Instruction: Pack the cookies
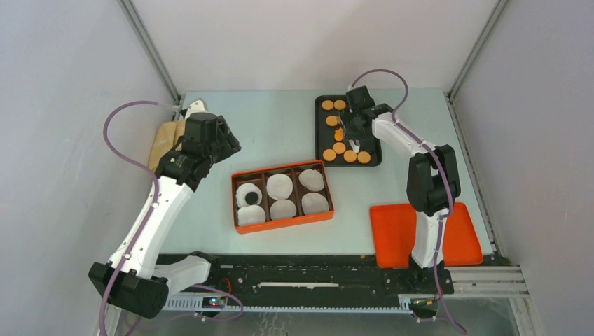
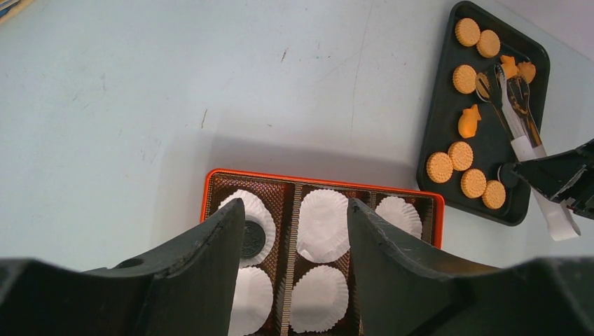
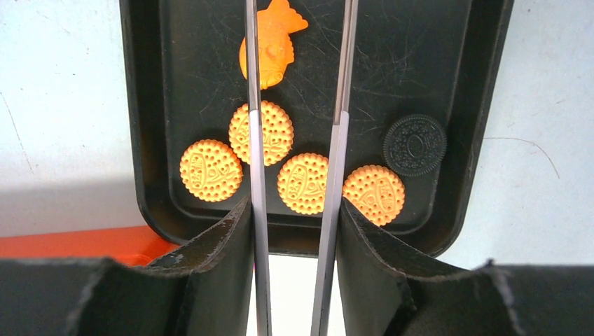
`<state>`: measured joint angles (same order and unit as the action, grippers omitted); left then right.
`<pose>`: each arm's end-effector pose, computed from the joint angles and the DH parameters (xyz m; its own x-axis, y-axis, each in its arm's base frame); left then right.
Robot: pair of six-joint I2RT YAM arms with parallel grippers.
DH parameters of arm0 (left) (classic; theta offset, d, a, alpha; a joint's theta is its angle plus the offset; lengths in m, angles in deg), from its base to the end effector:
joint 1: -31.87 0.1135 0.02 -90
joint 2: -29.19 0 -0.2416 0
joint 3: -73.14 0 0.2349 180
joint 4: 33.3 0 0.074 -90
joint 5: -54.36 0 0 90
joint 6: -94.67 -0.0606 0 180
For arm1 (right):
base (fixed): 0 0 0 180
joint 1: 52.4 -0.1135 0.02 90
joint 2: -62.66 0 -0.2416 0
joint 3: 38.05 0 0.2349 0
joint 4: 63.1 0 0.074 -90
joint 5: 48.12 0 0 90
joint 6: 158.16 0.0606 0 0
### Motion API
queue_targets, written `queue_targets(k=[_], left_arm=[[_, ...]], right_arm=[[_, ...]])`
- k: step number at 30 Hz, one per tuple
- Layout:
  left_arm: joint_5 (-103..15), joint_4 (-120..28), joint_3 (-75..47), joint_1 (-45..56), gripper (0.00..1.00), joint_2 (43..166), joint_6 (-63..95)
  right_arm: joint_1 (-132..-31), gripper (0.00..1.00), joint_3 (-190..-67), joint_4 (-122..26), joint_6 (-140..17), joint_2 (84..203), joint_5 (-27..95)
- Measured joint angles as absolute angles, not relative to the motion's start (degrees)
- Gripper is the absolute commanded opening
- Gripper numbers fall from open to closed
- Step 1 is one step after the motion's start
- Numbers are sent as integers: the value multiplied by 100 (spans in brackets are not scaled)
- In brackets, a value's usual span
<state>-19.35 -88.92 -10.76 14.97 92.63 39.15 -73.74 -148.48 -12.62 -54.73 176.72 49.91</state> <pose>0.2347 -0.0535 0.3356 -0.4879 -0.4197 -0.7654 -0.2628 0.9068 -0.3297 0.4050 0.1491 0.2107 -0.7999 -0.0656 -0.5965 -0.1010 0.9945 0.0261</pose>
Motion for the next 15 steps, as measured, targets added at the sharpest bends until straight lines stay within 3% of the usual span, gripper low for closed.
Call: queue_targets(k=[15], left_arm=[[-1943, -8894, -1078, 1499, 60, 9269, 3908]], right_arm=[[-6970, 49, -14472, -1214, -5488, 17761, 4737]])
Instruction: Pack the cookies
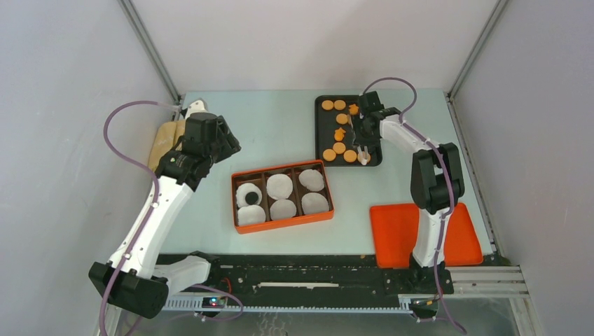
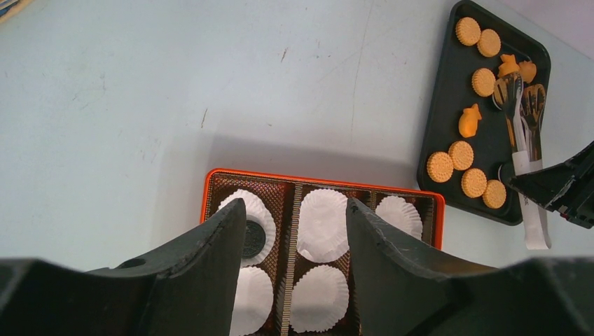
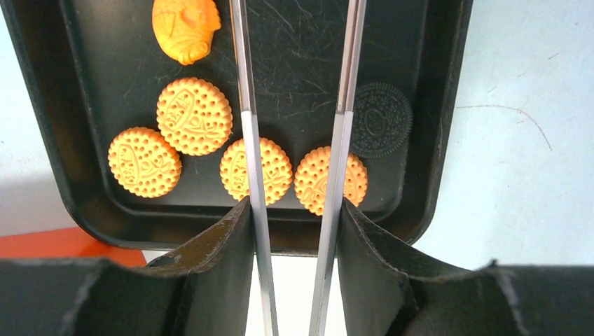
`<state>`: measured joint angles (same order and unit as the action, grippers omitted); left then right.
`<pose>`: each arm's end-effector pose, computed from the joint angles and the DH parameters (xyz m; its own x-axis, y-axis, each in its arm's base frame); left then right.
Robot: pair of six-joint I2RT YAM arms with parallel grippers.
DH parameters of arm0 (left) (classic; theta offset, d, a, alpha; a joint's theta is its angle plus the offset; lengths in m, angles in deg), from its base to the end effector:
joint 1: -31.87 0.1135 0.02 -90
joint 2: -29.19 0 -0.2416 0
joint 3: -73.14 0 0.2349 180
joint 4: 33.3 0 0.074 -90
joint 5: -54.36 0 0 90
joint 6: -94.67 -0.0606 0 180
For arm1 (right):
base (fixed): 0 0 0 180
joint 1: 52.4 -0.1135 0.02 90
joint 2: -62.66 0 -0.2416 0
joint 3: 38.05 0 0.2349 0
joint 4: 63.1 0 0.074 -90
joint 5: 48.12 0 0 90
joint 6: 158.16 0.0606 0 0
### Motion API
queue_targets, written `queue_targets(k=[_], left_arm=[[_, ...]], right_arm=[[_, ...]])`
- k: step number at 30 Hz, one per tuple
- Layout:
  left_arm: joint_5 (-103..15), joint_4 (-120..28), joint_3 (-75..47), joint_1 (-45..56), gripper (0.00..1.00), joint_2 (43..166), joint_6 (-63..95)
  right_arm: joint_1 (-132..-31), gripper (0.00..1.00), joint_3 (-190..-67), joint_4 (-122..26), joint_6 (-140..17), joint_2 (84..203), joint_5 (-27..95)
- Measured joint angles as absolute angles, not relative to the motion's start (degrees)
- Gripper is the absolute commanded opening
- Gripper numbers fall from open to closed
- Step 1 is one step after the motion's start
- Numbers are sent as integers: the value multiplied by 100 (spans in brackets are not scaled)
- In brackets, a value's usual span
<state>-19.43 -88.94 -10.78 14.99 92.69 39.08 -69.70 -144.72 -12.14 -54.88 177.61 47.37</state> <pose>0.2349 -0.0536 0.3354 -0.4895 -0.4185 -0.7650 -0.2619 0.9074 -0.3288 0.4056 0.1203 0.1833 -0.8558 -0.0271 -0.5167 -0.0542 0.9978 0.0375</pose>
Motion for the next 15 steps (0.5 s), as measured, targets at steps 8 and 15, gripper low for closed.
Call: queue_targets(k=[8, 15], left_arm=[[-1943, -8894, -1078, 1503, 60, 9263, 3908], [-1943, -8914, -1078, 1503, 60, 9243, 3906]], right_arm=[[-6966, 50, -14005, -1233, -5464, 17296, 4420], [-6974, 50, -14000, -1260, -5434, 16926, 4108]])
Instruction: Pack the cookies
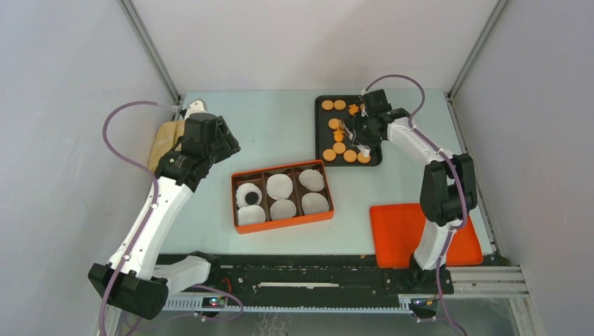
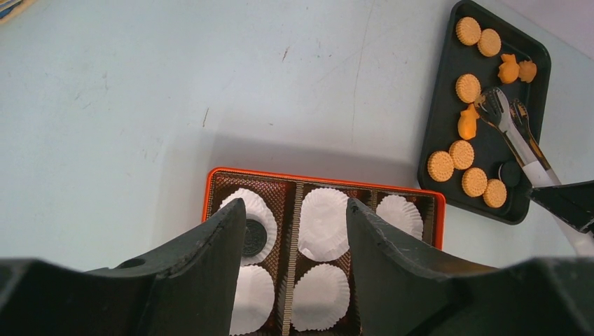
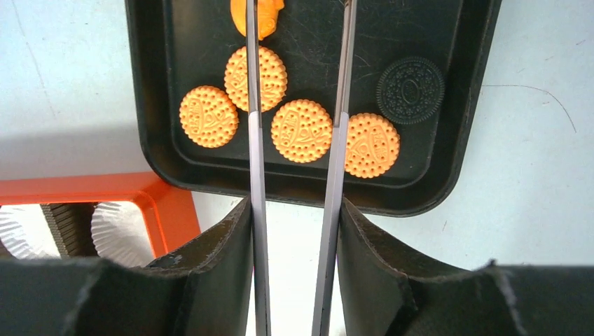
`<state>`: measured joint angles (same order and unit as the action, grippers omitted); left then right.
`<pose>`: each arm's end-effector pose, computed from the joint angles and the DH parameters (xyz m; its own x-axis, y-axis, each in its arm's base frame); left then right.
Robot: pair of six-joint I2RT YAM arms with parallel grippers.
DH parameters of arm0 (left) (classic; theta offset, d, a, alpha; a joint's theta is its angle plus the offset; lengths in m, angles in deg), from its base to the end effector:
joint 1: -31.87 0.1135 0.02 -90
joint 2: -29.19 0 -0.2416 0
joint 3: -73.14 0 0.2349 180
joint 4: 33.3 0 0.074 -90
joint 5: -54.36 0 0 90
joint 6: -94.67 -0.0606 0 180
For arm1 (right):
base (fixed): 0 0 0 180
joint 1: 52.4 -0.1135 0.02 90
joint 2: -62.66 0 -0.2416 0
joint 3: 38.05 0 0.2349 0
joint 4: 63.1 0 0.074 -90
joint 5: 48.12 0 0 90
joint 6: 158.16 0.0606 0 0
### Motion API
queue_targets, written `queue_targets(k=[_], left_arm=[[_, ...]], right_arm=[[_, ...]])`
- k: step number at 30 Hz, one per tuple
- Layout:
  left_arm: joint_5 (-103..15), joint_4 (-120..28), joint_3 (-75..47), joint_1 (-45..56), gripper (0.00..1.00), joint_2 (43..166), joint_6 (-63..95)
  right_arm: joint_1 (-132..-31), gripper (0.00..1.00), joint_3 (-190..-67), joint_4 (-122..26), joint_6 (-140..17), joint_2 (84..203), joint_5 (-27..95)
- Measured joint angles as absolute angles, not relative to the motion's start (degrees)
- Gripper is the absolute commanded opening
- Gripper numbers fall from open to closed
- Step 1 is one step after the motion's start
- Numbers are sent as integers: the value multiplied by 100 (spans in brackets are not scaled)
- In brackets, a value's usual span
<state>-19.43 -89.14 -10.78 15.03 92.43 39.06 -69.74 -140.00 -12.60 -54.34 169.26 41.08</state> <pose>0.2337 -0.0531 0.3361 -0.4886 -0.4188 -0.7654 -0.2620 0.9072 -0.3291 0.3816 0.1200 0.2155 -0.8337 -0.0101 -0.5522 -0.1097 0.9829 0.1476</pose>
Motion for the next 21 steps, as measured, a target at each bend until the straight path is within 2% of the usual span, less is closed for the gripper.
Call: queue_targets(k=[21], left_arm=[[-1935, -8984, -1078, 1519, 60, 9138, 3858]], right_arm=[[-7300, 50, -14523, -954, -5519, 16957, 4442]])
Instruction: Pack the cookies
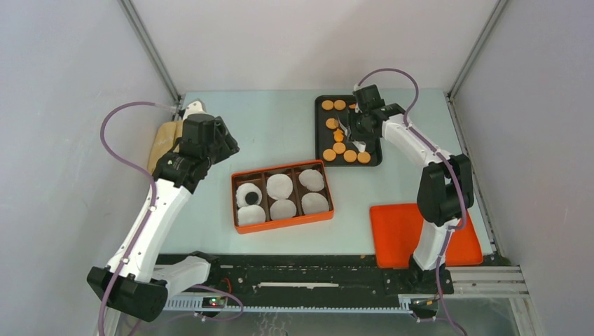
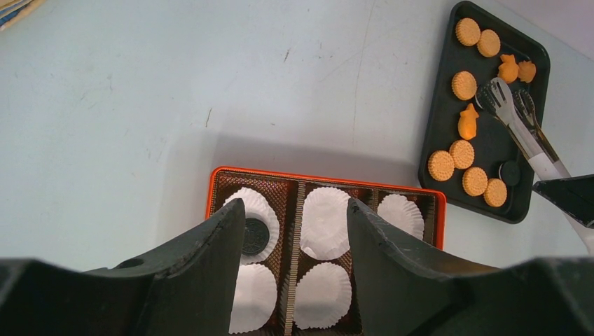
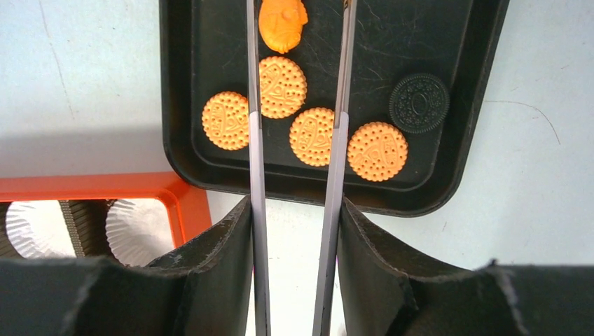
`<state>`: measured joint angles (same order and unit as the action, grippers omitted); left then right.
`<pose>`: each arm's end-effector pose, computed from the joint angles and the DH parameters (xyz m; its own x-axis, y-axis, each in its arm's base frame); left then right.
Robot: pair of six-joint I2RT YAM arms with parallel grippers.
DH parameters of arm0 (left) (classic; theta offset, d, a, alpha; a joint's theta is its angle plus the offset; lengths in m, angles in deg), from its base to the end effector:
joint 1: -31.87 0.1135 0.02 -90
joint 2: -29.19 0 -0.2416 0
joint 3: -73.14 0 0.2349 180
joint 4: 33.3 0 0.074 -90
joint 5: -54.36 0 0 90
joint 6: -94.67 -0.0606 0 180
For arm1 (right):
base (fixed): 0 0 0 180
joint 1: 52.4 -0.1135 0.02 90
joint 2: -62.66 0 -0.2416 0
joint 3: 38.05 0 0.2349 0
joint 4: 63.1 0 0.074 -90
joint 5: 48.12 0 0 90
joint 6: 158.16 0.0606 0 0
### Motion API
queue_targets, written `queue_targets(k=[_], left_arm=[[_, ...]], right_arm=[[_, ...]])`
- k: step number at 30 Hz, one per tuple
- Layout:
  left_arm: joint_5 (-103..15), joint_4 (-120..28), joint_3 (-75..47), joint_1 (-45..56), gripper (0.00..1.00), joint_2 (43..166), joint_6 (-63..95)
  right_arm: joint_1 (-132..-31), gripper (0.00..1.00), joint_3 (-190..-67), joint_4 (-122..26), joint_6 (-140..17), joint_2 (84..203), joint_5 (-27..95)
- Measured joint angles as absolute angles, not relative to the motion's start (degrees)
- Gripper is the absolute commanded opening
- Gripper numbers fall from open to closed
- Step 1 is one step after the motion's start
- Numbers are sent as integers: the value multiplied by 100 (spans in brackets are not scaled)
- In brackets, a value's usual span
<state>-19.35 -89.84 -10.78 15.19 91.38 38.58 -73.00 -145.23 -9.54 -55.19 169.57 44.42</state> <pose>0.2290 -0.0509 0.3387 -0.4845 -0.4139 -0.7707 -0.2595 0.9093 -0.3252 0.3806 0.1402 0.2379 -0.8046 -0.0629 -0.5905 -0.1499 0.9837 0.0995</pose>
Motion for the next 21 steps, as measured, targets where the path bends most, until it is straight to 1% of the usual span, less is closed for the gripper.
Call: queue_targets(k=[6, 10, 16, 21], left_arm=[[-1932, -9021, -1078, 1519, 61, 9118, 3858], [-1926, -9095, -1078, 1519, 61, 9035, 3858], [-1908, -9115, -1076, 1541, 61, 8906, 3860], [-1902, -9152, -1076, 1541, 61, 8874, 3860]], right_arm=[[-7412, 50, -14512, -947, -5624, 16959, 4442], [-7573, 50, -14770, -932, -5698, 17086, 4438], [-7648, 50, -15397, -932, -5853, 17696, 4473], [-7584, 50, -15537, -901, -5936, 18190, 4600]])
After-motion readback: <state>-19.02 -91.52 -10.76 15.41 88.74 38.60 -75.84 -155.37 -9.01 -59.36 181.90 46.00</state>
